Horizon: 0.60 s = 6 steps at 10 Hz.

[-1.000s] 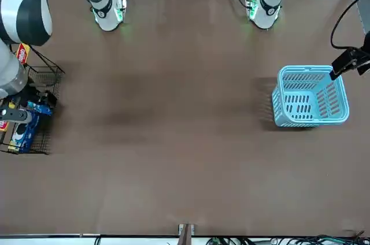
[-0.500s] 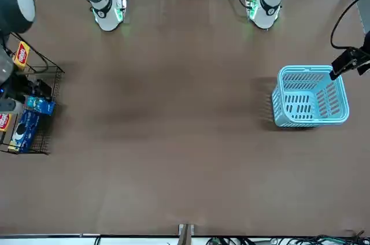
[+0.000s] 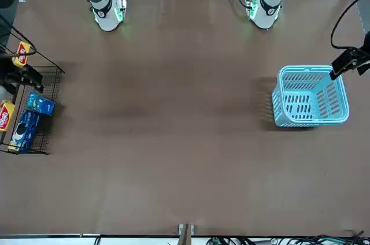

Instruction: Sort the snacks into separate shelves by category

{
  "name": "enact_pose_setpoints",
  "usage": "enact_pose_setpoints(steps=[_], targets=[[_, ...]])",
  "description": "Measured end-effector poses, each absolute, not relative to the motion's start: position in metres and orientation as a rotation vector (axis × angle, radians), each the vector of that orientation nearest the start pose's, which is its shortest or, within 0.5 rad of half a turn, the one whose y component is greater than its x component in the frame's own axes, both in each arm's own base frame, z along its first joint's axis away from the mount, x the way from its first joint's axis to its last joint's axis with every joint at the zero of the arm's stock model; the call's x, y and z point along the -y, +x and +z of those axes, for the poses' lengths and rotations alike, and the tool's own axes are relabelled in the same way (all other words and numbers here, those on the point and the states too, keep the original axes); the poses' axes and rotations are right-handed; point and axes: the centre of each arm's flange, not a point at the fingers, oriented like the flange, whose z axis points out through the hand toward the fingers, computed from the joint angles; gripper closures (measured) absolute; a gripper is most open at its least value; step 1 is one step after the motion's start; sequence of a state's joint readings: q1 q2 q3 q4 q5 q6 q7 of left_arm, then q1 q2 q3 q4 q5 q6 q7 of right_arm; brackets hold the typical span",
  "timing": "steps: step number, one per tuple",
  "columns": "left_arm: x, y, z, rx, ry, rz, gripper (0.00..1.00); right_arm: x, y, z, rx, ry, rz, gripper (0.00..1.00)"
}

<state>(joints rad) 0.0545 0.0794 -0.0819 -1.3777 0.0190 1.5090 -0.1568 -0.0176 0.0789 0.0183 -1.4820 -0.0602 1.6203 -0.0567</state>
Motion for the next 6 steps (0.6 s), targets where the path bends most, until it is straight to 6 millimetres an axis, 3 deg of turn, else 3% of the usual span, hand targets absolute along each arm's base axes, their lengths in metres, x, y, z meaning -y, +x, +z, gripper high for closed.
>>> enact_pose_setpoints(steps=[3,6], targets=[[0.011,0.573,0.665,0.206,-3.126,-0.083,0.00,-0.013,0.577,0.629,0.023,-3.199,-0.057,0.00],[0.011,0.573,0.665,0.206,-3.126,-0.083,0.00,-0.013,0.579,0.624,0.008,-3.198,-0.086,0.00]])
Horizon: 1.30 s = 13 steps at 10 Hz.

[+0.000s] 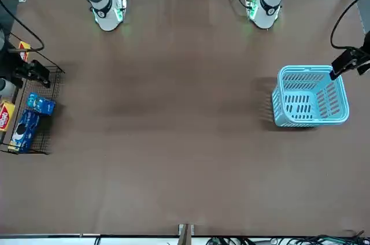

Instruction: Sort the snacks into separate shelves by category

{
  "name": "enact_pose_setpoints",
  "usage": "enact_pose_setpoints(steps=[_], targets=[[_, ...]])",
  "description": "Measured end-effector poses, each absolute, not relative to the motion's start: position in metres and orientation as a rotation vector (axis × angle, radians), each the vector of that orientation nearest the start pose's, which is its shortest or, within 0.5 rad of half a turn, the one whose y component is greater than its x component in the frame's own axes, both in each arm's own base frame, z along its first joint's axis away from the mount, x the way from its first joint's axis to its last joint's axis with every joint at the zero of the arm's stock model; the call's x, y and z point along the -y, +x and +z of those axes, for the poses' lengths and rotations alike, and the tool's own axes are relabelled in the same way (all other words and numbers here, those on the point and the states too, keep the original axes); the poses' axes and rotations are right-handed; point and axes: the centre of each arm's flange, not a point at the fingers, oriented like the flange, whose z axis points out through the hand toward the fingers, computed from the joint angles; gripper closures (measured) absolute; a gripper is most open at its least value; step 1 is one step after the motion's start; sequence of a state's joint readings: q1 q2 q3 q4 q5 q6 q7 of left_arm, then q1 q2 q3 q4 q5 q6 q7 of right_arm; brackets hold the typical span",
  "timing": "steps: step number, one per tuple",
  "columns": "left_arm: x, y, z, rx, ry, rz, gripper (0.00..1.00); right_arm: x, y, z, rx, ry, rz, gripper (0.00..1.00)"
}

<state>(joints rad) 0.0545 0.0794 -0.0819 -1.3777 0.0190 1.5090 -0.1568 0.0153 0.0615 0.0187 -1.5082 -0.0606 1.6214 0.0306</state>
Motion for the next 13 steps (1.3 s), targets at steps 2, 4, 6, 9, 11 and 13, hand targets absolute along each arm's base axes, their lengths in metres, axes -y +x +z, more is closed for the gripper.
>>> enact_pose_setpoints(steps=[2,4,6,9,11,13], targets=[[0.0113,0.5727,0.6649,0.206,-3.126,-0.083,0.00,-0.0126,0.5784,0.6162,0.008,-3.198,-0.093,0.00],[0.0113,0.5727,0.6649,0.206,-3.126,-0.083,0.00,-0.0116,0.5768,0.6178,0.006,-3.198,-0.098,0.00],[0.0116,0.5727,0.6649,0.205,-3.126,-0.083,0.00,-0.0110,0.5751,0.6213,0.004,-3.198,-0.109,0.00],[0.0114,0.5727,0.6649,0.206,-3.126,-0.083,0.00,-0.0109,0.5746,0.6230,0.007,-3.198,-0.117,0.00],[0.0106,0.5727,0.6649,0.208,-3.126,-0.083,0.00,-0.0095,0.5747,0.6230,0.008,-3.198,-0.118,0.00],[0.0102,0.5727,0.6649,0.209,-3.126,-0.083,0.00,-0.0040,0.5747,0.6225,-0.004,-3.199,-0.116,0.00]])
